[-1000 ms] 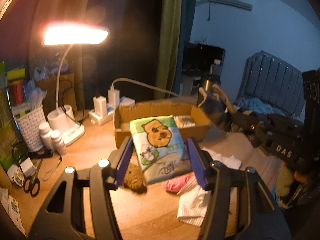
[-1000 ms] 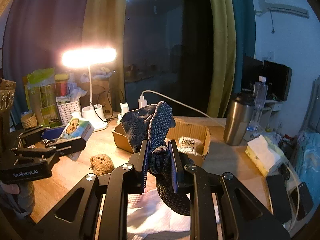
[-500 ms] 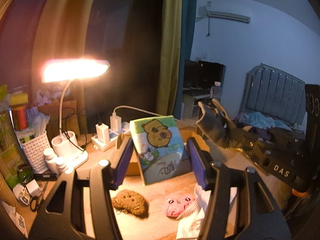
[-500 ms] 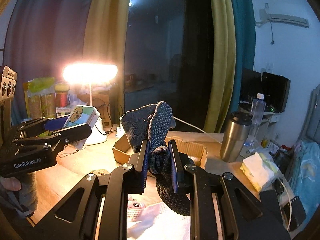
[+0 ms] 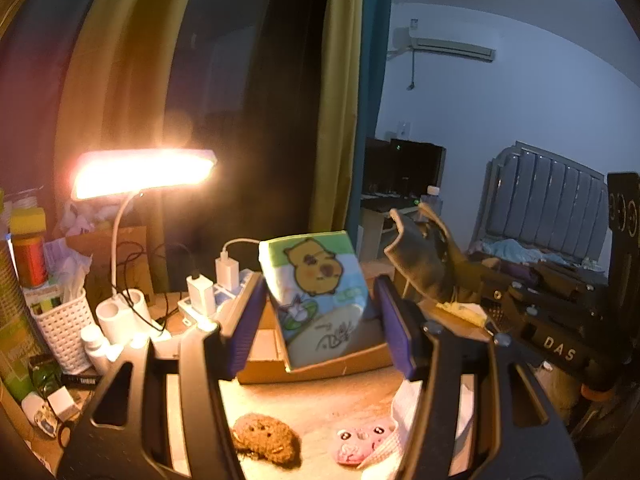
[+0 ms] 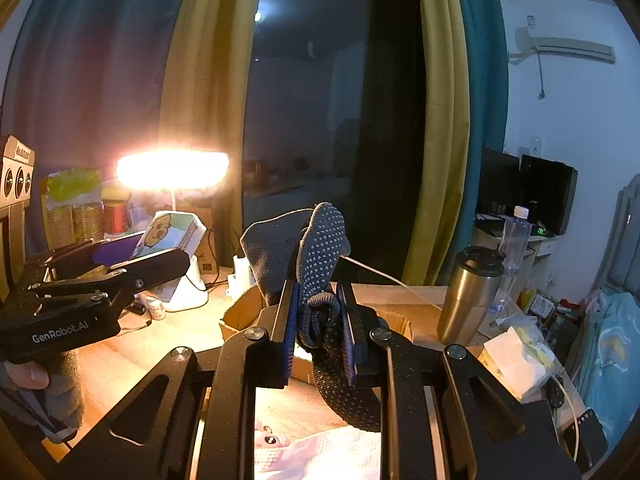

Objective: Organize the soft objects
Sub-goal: 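Lift and carry the glove and tissue pack with both tools over the box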

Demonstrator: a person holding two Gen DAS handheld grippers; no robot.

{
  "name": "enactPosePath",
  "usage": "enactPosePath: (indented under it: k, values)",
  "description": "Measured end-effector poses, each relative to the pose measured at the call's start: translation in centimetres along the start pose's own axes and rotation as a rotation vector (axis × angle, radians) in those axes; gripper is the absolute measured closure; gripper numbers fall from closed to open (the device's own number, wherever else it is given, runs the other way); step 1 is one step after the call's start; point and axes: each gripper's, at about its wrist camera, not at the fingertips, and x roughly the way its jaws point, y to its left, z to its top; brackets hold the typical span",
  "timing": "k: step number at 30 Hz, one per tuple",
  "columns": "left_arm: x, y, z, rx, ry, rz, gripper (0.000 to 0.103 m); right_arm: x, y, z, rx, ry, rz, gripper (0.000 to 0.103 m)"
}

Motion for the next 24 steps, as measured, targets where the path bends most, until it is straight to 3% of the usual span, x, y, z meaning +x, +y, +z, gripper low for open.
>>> enactPosePath:
  k: [24]
  values:
    - [4.1,3.9,1.6,-0.048,-0.02,0.015,0.046,5.3,1.4,2.5,-0.024,-0.011,-0.007,0.082]
